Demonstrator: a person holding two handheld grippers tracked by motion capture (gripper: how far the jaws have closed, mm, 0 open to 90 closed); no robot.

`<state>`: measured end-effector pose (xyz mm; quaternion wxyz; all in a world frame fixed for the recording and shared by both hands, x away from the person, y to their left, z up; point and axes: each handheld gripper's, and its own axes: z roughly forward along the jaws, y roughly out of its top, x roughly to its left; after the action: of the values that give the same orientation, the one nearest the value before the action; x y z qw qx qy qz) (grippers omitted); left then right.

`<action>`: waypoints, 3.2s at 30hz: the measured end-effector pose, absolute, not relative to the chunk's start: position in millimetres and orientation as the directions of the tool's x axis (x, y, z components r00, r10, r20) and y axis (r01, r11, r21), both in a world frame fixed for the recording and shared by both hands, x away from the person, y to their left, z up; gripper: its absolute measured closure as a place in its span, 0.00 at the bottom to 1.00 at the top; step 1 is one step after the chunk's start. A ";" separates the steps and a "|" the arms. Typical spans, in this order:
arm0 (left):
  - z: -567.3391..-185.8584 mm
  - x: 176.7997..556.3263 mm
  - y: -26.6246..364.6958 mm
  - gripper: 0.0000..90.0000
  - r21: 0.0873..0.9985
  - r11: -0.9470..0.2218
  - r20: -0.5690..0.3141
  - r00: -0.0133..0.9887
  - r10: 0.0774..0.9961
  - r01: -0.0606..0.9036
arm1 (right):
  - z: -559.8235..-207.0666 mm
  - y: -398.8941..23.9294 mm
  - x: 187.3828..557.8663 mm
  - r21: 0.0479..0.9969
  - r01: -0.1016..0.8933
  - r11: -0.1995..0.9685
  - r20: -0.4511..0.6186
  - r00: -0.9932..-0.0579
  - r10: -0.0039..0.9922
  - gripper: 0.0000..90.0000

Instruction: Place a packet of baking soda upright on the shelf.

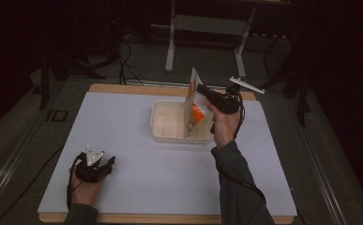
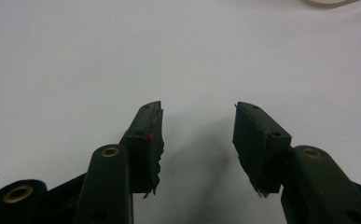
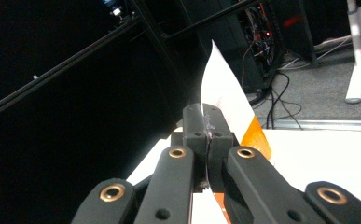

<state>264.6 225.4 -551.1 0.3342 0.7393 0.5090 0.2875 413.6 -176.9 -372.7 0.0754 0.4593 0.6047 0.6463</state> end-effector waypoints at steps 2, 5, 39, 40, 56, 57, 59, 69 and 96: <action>-551.1 264.6 225.3 0.58 0.787 -0.256 0.082 0.316 0.945 0.561 | -373.5 -175.2 415.4 0.856 0.451 -0.252 0.492 -0.565 0.662 1.00; -551.1 264.5 225.4 0.58 0.788 -0.254 0.081 0.316 0.945 0.561 | -375.8 -173.1 417.2 0.858 0.447 -0.254 0.491 -0.562 0.666 1.00; -550.9 263.4 224.2 0.58 0.793 -0.251 0.074 0.322 0.944 0.555 | -383.9 -167.5 426.0 0.895 0.380 -0.234 0.422 -0.550 0.721 1.00; -550.9 263.4 224.2 0.58 0.793 -0.250 0.073 0.321 0.944 0.556 | -384.0 -167.3 426.4 0.896 0.376 -0.236 0.420 -0.547 0.724 1.00; -551.0 263.4 223.5 0.58 0.790 -0.253 0.076 0.321 0.944 0.558 | -403.2 -159.9 417.6 0.894 0.404 -0.195 0.406 -0.545 0.734 1.00; -551.0 263.5 223.5 0.58 0.790 -0.254 0.076 0.322 0.944 0.558 | -403.4 -159.2 417.1 0.896 0.403 -0.188 0.400 -0.544 0.738 1.00; -551.0 263.5 223.5 0.58 0.789 -0.254 0.076 0.321 0.944 0.559 | -404.7 -157.9 416.2 0.897 0.403 -0.183 0.394 -0.540 0.743 1.00; -551.2 263.7 223.1 0.58 0.790 -0.254 0.076 0.322 0.944 0.558 | -416.5 -151.5 418.6 0.891 0.422 -0.169 0.387 -0.510 0.769 1.00; -551.4 263.8 222.8 0.58 0.788 -0.258 0.081 0.321 0.944 0.559 | -406.6 -150.2 425.7 0.865 0.500 -0.025 0.280 -0.442 0.852 0.63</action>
<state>263.8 222.8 -551.4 0.3367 0.7398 0.5076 0.2858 425.7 -150.2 -406.6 0.1715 0.4996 0.6768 0.5127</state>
